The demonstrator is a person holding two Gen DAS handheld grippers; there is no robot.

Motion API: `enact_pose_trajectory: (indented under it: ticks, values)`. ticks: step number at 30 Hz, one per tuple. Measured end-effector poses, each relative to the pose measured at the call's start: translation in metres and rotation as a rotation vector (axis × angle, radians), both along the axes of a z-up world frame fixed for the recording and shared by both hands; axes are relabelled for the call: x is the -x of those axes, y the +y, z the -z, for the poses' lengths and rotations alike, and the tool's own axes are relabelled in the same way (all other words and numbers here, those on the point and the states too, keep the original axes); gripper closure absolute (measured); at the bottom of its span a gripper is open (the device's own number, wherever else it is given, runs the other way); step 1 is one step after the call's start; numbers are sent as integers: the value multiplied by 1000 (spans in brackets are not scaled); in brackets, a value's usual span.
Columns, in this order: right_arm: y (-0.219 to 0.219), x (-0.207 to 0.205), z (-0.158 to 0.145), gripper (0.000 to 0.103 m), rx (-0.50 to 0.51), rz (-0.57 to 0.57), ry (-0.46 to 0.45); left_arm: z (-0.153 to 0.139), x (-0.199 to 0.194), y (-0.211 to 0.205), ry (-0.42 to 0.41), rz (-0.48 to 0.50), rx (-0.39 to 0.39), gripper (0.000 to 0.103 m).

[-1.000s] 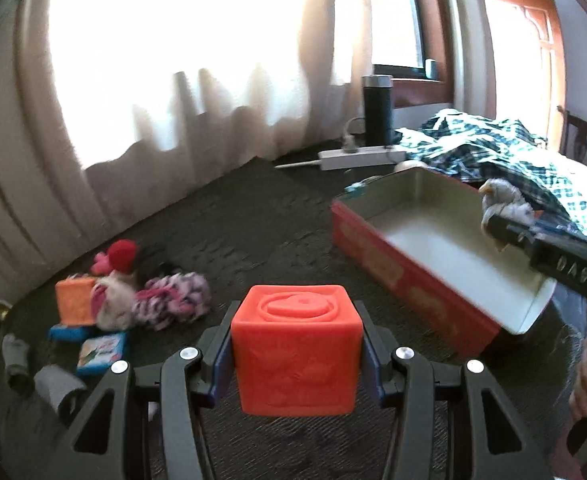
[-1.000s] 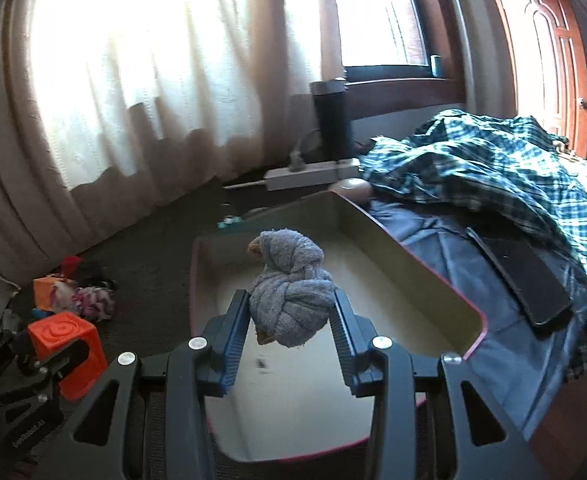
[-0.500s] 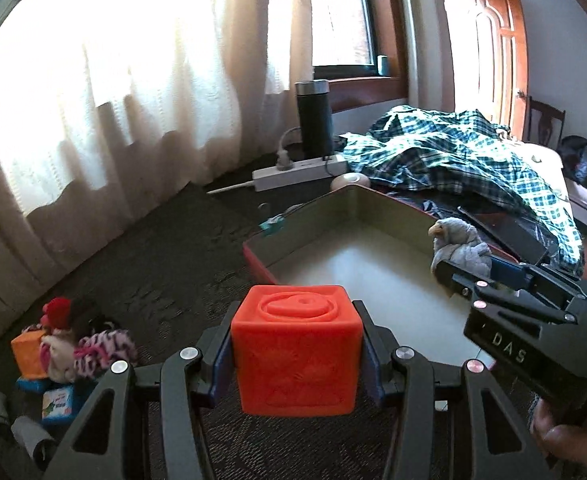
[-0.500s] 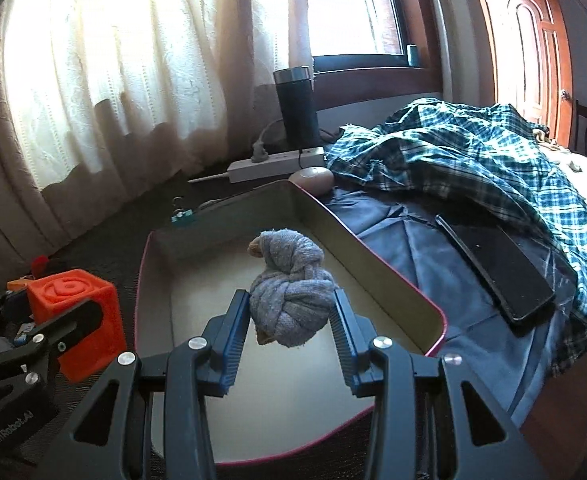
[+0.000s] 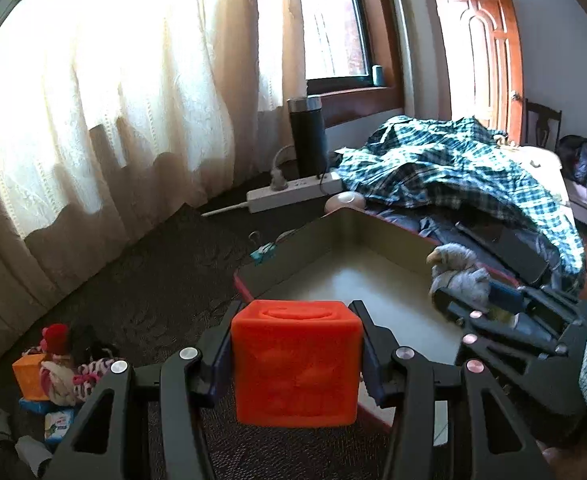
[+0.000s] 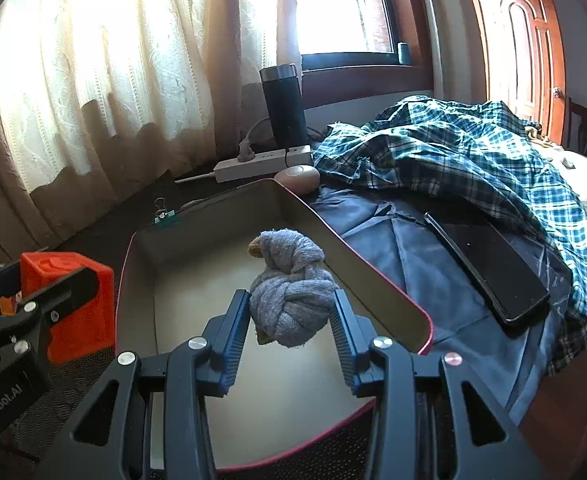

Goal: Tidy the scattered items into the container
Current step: 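Carry the orange block and grey sock into the red box and release both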

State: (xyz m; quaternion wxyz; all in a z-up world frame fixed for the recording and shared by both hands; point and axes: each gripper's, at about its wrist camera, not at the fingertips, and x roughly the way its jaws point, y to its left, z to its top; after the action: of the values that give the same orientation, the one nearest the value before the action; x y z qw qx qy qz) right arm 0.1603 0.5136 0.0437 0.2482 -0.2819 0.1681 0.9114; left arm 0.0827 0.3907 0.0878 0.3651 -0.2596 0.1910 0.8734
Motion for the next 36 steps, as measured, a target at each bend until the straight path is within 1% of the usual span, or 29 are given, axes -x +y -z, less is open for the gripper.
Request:
enact_pose_trajectory:
  ticks: [3, 5, 6, 8, 9, 10, 11, 13, 14, 29, 36]
  values:
    - [0, -1, -1, 59, -3, 5, 1, -1, -2, 6, 7, 14, -3, 49]
    - [1, -1, 0, 58, 0, 10, 0, 0, -1, 10, -5, 28, -5, 49]
    - [2, -2, 0, 56, 5, 16, -1, 1, -1, 12, -13, 36, -5, 49]
    - [4, -3, 1, 44, 16, 32, 0, 3, -1, 15, -28, 50, -3, 49]
    - [6, -4, 0, 35, 16, 40, 2, 3, -1, 15, -32, 53, -2, 48]
    - [7, -5, 0, 33, 15, 49, 4, 3, -1, 15, -34, 51, -3, 44]
    - [8, -6, -1, 33, 14, 57, 6, 3, 0, 15, -35, 50, -4, 41]
    - [11, -9, -1, 33, 22, 64, 16, 1, -1, 14, -24, 43, -10, 32]
    - [11, -9, -2, 33, 22, 65, 19, 0, -1, 13, -17, 38, -14, 31]
    - [3, -10, -8, 33, 15, 54, 43, -6, 0, -3, -8, -19, -20, 31]
    - [-12, -11, -16, 33, 10, 27, 71, -9, 1, -27, 24, -79, -3, 31]
